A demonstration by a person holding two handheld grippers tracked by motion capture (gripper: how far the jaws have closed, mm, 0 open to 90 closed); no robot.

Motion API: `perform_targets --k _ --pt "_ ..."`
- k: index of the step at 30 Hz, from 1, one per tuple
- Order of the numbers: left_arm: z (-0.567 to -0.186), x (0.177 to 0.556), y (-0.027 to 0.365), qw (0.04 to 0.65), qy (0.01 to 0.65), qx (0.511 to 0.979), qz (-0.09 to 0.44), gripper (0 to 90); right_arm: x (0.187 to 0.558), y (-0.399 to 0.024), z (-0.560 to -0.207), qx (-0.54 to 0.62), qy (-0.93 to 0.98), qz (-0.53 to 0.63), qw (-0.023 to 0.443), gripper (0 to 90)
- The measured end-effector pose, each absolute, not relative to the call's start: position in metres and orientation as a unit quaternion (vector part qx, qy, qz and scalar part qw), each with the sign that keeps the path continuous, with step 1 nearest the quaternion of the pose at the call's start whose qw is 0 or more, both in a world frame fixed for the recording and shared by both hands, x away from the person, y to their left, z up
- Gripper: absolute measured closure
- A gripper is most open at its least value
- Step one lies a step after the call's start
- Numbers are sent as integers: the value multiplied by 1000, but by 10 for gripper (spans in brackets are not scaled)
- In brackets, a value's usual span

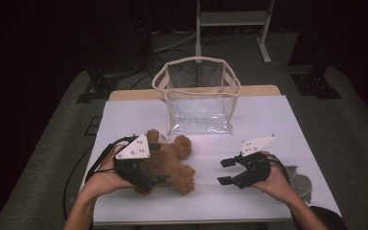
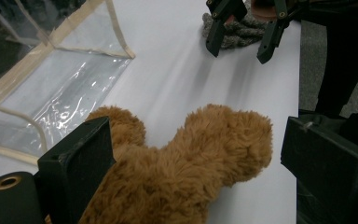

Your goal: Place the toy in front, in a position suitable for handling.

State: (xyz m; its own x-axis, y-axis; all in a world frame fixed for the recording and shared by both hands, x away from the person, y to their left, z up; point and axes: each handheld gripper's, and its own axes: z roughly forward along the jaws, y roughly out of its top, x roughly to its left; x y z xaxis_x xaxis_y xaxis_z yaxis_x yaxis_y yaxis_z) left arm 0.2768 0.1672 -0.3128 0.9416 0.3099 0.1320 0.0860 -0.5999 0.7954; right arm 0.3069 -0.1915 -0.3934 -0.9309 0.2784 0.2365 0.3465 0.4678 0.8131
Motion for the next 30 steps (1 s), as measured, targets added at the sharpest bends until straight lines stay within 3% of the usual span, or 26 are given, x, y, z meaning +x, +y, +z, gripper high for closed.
perform_targets --k 12,21,30 --pt "-311 276 190 434 128 880 143 85 320 -115 -368 -111 -874 -469 65 309" --pt "-310 275 205 428 135 881 151 85 327 -81 -378 -105 -889 -441 67 323" --pt "-311 274 224 426 149 878 160 85 326 -73 -400 -124 -903 -404 76 520"
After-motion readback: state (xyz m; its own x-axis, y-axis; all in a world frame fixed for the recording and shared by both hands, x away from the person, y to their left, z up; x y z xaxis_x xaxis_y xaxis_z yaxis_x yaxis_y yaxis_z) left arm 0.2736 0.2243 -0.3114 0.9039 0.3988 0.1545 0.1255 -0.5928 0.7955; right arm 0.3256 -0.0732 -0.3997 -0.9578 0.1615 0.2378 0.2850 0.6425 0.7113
